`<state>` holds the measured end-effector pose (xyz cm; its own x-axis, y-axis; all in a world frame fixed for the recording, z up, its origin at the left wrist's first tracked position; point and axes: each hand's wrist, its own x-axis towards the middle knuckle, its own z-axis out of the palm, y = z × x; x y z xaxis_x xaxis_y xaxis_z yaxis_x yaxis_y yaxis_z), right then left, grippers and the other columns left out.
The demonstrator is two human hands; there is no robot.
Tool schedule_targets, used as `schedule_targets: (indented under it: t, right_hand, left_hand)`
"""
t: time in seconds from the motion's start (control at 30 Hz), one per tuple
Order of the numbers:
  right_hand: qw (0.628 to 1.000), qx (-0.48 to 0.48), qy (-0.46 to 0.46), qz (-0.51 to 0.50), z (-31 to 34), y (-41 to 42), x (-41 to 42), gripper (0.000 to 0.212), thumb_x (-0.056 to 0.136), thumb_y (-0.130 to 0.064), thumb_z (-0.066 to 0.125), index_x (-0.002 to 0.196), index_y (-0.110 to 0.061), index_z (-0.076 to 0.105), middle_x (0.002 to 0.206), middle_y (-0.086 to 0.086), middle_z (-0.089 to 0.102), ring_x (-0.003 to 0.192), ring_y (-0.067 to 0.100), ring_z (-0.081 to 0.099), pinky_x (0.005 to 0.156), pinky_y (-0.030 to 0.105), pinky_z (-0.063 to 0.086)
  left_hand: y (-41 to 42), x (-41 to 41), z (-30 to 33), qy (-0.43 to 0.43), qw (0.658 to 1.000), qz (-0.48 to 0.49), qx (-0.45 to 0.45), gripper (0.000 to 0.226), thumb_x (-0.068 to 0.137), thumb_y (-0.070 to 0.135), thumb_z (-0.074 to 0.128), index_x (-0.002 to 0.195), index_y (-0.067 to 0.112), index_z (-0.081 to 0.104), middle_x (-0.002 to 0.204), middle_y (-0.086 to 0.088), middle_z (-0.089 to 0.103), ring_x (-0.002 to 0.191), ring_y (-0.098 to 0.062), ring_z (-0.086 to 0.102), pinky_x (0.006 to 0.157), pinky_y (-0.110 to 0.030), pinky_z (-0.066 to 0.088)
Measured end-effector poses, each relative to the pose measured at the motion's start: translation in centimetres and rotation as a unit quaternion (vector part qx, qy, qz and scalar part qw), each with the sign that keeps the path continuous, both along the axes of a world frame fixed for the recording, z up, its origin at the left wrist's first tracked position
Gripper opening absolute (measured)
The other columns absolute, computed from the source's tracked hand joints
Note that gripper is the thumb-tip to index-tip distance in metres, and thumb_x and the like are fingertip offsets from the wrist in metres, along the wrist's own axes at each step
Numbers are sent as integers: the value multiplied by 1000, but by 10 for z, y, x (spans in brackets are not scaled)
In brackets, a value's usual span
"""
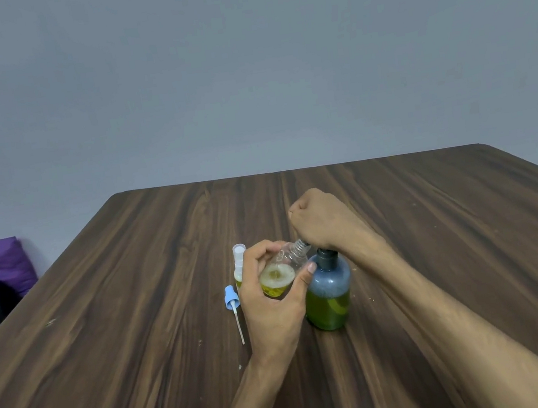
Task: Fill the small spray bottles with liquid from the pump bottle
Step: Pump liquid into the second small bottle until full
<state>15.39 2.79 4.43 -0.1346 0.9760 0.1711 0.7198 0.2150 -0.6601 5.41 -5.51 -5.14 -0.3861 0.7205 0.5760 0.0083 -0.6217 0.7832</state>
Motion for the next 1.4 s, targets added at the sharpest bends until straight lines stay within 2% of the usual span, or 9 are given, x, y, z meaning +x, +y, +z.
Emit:
schedule_targets:
  t: [0.1,0.23,0.43,0.53,0.63,0.8,0.93,1.1,1.4]
  right_hand:
    - [1000,15,9,-2,3,1,0,36,80,-6,42,46,-16,33,41,-8,34,52,19,34,50,30,31]
    - [1000,-4,-7,-9,-1,-2,-1,36,82,-8,42,47,-15,37,50,-4,41,53,20,38,51,30,31]
    - [1000,11,-10,-7,4,-3,-1,37,81,-8,43,46,-15,34,48,-5,37,55,21,35,52,31,29]
    - [1000,6,-26,-9,2,-4,-1,34,81,-9,42,47,-14,39,52,-3,40,56,23,36,52,32,29]
    - [1000,21,-6,-5,5,1,0,42,82,-10,42,41,-20,47,50,-5,39,54,21,35,52,31,29]
    - [1000,0,-26,-10,0,-2,-1,37,83,-9,43,47,-15,37,52,-4,42,55,22,37,52,31,29]
    - [1000,22,1,-5,6,-2,1,40,83,-8,42,46,-16,31,45,-9,34,53,19,32,51,30,28]
    - [1000,-4,-19,-5,1,-1,-2,38,83,-10,42,46,-16,37,53,-3,39,57,22,37,52,31,29]
    - [1000,-4,-12,-3,4,-3,-2,37,85,-9,43,49,-17,36,51,-4,40,54,20,36,51,30,29]
  left_hand:
    - [0,0,-1,0,1000,0,3,57,76,-2,92,108,36,64,111,-2,72,105,-26,73,92,-28,58]
    - [0,1,0,-7,1000,-4,1,57,77,1,92,108,39,64,110,-1,73,105,-25,73,92,-27,58]
    - [1,2,0,-4,1000,-6,-6,53,76,-7,90,110,22,62,109,1,74,105,-23,74,92,-27,58]
    - [1,0,0,-5,1000,-2,-2,55,76,-7,90,110,25,62,110,-1,73,106,-25,74,92,-28,59]
    - [1,1,-1,-14,1000,-13,-3,56,77,-6,90,109,30,63,111,-3,73,107,-25,74,92,-26,59]
    - [1,1,0,-13,1000,-14,-5,53,77,-9,89,111,21,61,110,-1,75,104,-22,75,92,-25,58]
    - [0,1,1,-6,1000,-8,1,52,77,-7,89,111,21,61,110,0,75,105,-23,75,92,-26,59]
    - [0,0,0,-2,1000,-2,-7,49,77,-7,90,111,14,61,110,-2,75,104,-20,75,91,-22,58]
    - [-1,0,-1,-3,1000,-7,-7,50,78,-7,90,111,19,62,110,-3,75,106,-25,75,93,-26,58]
